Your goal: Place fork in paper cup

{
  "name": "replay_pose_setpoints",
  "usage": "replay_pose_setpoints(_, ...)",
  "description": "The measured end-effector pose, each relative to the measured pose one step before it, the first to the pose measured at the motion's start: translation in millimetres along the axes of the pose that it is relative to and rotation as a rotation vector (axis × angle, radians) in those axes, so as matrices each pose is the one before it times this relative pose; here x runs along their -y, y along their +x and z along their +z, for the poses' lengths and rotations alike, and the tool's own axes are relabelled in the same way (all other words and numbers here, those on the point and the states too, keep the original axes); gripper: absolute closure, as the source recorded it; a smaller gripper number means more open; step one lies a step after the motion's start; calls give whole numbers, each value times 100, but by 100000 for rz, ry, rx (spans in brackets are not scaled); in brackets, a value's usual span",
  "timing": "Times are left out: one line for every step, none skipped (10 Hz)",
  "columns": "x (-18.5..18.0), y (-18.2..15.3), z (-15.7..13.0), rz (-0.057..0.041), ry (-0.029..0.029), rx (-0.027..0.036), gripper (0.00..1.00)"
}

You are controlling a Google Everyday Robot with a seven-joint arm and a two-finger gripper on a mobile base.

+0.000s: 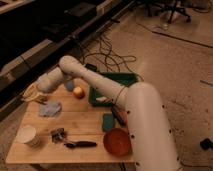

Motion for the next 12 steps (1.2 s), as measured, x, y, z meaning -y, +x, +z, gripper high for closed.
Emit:
replay_pose_setpoints(117,-491,676,-1219,-1024,2487,100)
replay_pose_setpoints(126,-332,259,-643,-353,1146,100)
replay_pose_setpoints(-11,-685,813,-997,-1471,2695,100)
replay_pose_setpoints(-60,-282,327,-258,-891,1769,100)
replay_pose_setpoints(-30,-344,267,-219,-681,1033,100)
replay_pose_setpoints(-218,-345,650,-156,-1542,924,100)
replay_pose_setpoints(-146,-773,722,-826,-1610,664,100)
replay_pose_setpoints(-255,-857,1055,-691,-2374,1161,100)
replay_pose_setpoints(-79,-386,310,-221,-740,358,100)
replay_pose_setpoints(-195,-495,634,6,-1235,178,100)
replay_pose_setpoints(-150,-433,499,711,-374,-1664,100)
replay_pose_setpoints(-123,-206,391,842,-108,-1540,100)
